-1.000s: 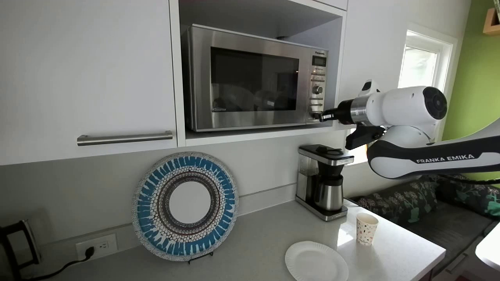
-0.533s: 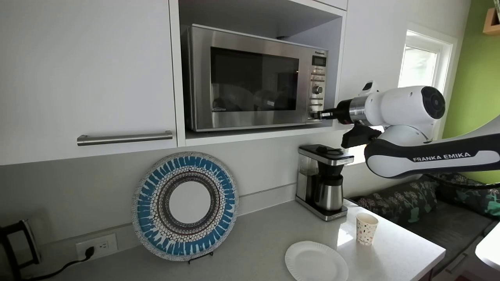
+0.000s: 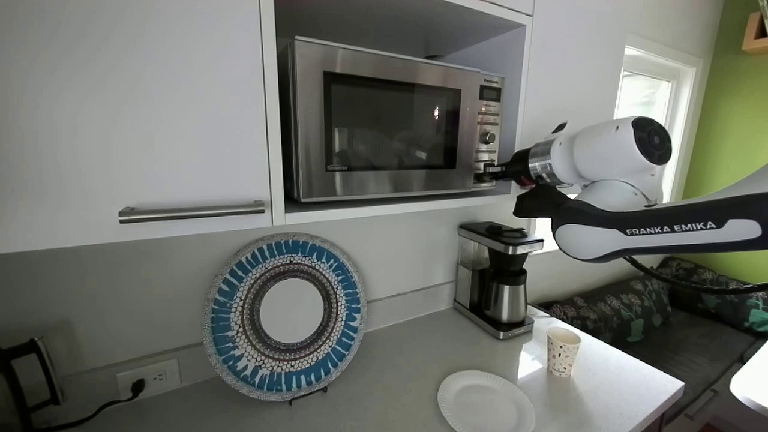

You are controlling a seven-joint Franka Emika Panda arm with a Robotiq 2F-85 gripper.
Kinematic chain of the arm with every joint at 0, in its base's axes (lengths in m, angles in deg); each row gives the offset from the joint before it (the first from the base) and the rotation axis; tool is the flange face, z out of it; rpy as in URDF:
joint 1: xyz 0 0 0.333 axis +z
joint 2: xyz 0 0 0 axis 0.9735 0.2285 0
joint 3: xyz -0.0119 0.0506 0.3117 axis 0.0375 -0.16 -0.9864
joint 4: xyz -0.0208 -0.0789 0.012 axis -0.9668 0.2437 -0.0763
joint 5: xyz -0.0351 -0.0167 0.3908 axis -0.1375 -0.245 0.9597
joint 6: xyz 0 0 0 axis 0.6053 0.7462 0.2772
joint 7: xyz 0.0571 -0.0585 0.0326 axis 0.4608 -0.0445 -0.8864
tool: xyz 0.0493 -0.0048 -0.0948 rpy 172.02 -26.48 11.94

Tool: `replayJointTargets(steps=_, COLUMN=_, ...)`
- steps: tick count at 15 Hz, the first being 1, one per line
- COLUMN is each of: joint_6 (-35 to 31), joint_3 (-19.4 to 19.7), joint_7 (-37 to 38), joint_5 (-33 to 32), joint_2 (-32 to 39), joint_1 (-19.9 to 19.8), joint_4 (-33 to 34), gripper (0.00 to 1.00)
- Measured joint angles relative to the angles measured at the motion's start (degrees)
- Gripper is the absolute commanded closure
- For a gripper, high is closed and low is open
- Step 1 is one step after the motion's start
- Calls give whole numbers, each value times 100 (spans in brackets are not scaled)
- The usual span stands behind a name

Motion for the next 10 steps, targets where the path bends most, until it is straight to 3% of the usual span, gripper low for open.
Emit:
replayJointTargets(steps=4, joint_6=320, joint_3=-276, joint_7=164, joint_5=-1, joint_2=2, joint_1=-271, joint_4=161, gripper=100)
replayJointTargets(steps=5, joint_6=381, joint_3=-321, joint_7=176, joint_5=-1, joint_2=-8, joint_1=-314, joint_4=185, gripper=74)
replayJointTargets(steps=6, joint_6=440, joint_3=-350, joint_7=177, joint_5=-2, joint_2=-21, joint_1=-340, joint_4=205, gripper=72)
replayJointTargets(steps=10, joint_6=928, joint_3=-235, joint_7=-46, joint_5=-3, joint_2=-39, joint_1=-192, joint_4=366, gripper=46)
